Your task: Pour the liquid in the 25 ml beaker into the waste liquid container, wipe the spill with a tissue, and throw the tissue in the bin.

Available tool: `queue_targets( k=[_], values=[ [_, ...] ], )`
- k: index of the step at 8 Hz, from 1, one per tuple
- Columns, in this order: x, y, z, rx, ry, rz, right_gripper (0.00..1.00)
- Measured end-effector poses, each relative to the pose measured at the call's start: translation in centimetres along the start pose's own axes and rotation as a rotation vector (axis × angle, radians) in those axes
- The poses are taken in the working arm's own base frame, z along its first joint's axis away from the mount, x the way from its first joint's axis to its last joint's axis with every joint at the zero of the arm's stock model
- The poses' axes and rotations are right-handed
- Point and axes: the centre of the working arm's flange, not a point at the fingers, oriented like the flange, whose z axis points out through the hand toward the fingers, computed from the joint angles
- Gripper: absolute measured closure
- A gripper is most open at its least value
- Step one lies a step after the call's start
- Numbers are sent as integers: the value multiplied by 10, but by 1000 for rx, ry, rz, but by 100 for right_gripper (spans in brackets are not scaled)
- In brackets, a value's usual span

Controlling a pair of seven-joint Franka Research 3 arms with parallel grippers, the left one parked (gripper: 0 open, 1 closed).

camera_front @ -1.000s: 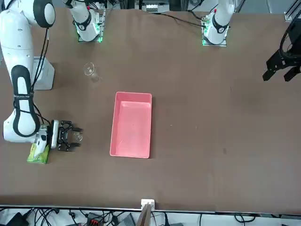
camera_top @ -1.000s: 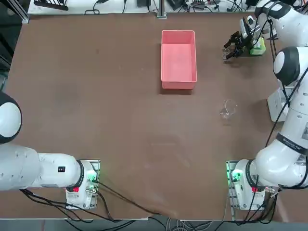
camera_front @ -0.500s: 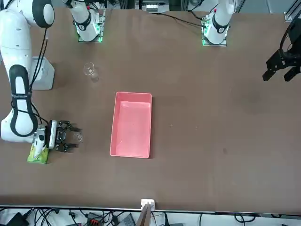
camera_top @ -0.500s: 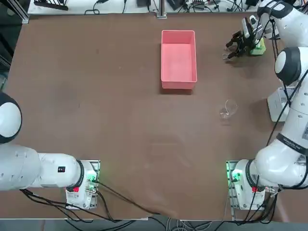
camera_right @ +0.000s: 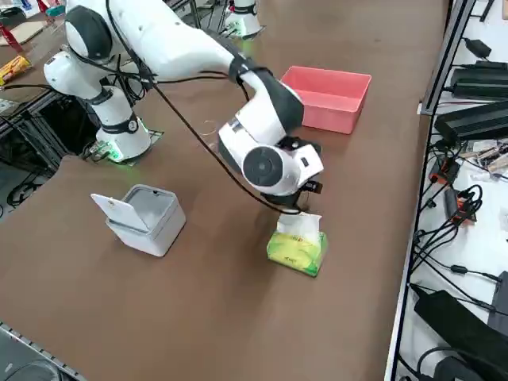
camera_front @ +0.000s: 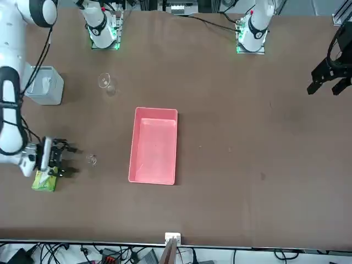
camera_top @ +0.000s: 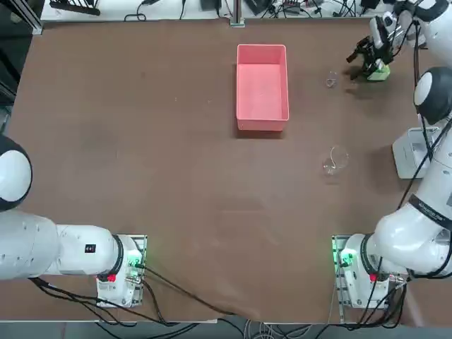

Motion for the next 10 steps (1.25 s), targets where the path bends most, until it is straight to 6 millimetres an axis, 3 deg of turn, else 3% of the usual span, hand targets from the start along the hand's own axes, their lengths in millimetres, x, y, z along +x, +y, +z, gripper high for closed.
queue_targets(
  k=[2,4,7,10],
  values=[
    [23,-3,-47,-26,-86,93,0],
    [39,-4,-76,-64,-184,289,0],
    [52,12,-92,-223,-268,549,0],
    [73,27,-84,-367,-295,834,0]
  ],
)
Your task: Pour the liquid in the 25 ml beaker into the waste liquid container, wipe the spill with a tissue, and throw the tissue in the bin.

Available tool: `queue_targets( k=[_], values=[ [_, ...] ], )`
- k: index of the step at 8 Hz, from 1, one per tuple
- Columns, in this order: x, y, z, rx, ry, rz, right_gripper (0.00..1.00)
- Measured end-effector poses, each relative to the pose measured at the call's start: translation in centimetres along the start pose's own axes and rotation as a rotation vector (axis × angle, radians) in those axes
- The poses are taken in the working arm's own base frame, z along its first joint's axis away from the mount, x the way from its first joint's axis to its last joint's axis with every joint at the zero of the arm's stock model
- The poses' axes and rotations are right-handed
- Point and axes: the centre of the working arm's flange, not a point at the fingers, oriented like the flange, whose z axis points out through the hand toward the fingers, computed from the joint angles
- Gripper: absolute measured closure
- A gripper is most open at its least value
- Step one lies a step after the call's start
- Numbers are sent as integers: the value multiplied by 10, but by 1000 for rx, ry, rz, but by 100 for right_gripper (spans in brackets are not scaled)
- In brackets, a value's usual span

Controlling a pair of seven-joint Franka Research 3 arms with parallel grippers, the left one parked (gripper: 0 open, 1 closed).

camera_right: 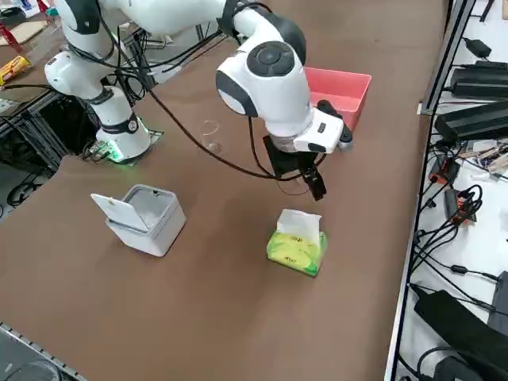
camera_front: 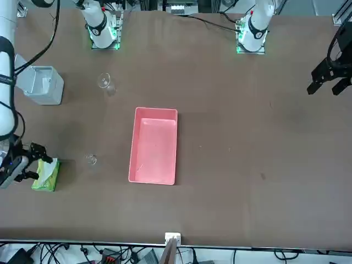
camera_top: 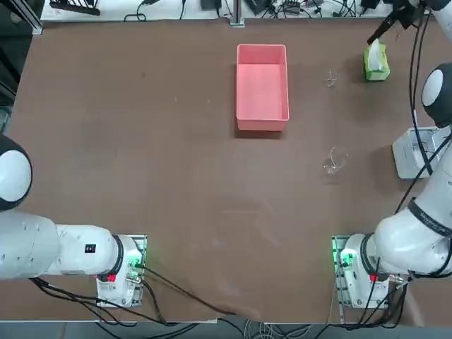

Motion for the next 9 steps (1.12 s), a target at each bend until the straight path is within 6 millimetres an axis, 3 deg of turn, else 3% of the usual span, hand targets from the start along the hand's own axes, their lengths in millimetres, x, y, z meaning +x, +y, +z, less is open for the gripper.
queue_targets(
  k=[2,6,9],
  values=[
    [9,2,12,-79,7,158,0],
    [-1,12,51,-165,-52,514,0],
    [-3,13,69,-186,-79,571,0]
  ],
)
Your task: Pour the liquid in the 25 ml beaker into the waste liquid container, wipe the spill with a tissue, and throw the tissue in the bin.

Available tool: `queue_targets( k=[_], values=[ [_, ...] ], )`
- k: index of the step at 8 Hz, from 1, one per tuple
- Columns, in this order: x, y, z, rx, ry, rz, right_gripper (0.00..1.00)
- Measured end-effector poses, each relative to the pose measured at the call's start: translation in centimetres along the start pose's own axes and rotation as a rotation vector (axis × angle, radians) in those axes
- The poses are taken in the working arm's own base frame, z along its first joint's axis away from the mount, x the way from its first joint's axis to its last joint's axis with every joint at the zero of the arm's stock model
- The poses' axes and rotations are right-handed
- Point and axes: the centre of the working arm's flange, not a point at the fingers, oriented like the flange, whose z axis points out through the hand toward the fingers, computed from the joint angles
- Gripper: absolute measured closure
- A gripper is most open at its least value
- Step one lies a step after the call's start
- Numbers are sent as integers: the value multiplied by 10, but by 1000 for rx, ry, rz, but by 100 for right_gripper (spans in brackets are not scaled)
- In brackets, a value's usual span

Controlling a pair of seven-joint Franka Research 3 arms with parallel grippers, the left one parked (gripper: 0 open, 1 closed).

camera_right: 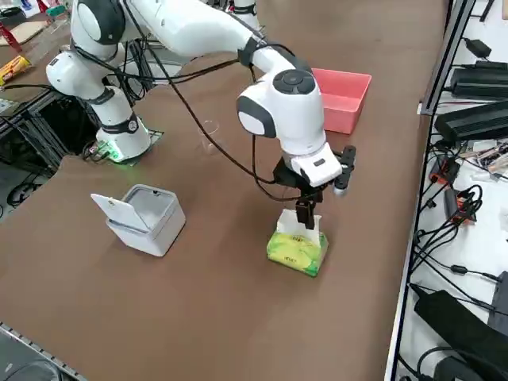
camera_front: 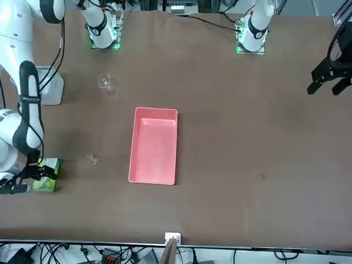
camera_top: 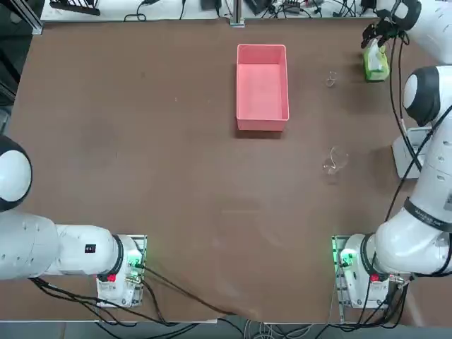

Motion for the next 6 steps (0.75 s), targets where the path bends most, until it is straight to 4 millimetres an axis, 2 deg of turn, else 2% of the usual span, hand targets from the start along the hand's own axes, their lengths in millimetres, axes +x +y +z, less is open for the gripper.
queue_targets(
  k=[3,6],
  values=[
    [-1,3,8,-27,-8,-11,2],
    [-1,2,13,-60,-20,-43,59]
  ],
)
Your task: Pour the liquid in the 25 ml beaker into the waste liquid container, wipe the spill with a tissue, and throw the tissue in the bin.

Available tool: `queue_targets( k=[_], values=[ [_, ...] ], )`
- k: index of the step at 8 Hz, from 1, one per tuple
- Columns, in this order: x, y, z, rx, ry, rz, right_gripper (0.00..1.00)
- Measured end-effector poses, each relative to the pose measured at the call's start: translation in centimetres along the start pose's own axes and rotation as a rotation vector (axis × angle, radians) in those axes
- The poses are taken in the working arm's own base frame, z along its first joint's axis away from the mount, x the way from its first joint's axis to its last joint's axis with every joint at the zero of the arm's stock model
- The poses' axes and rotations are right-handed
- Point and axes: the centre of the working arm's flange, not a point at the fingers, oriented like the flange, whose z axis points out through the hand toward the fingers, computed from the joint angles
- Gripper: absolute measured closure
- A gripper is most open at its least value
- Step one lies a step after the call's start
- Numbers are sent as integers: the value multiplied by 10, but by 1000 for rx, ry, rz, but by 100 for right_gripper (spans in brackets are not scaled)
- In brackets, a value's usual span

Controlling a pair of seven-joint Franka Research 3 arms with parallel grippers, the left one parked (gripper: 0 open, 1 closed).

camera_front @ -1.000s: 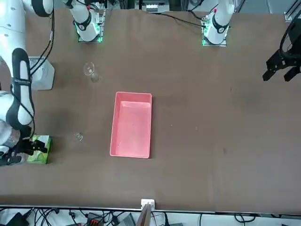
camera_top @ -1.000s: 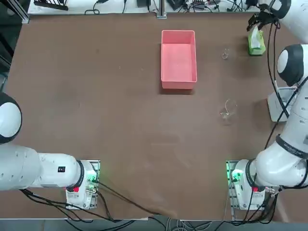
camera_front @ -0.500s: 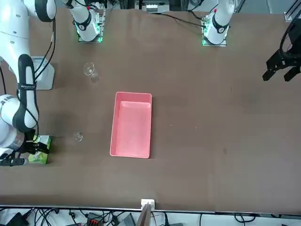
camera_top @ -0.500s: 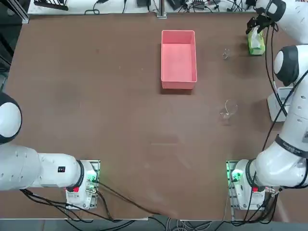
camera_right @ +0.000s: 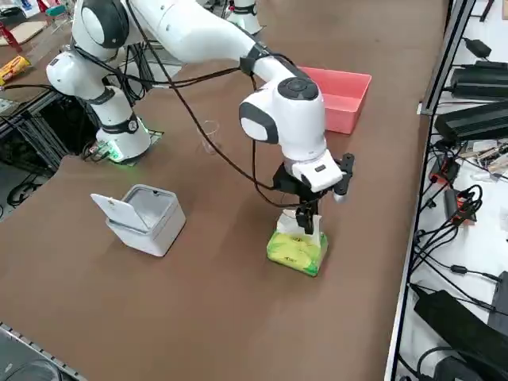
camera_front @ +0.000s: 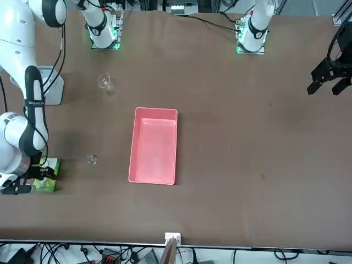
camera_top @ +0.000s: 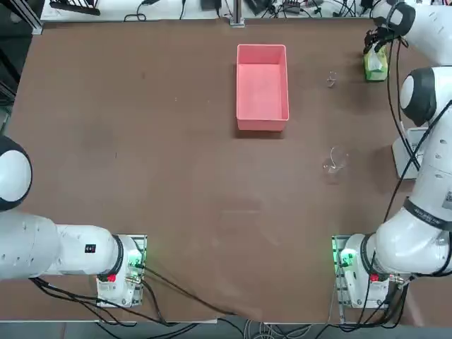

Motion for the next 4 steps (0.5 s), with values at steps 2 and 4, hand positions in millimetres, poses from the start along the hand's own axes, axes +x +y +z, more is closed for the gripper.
queue_targets(
  k=[2,4],
  values=[
    [0,0,-1,-12,-3,-11,74],
    [1,0,-2,-35,-9,-33,98]
  ],
)
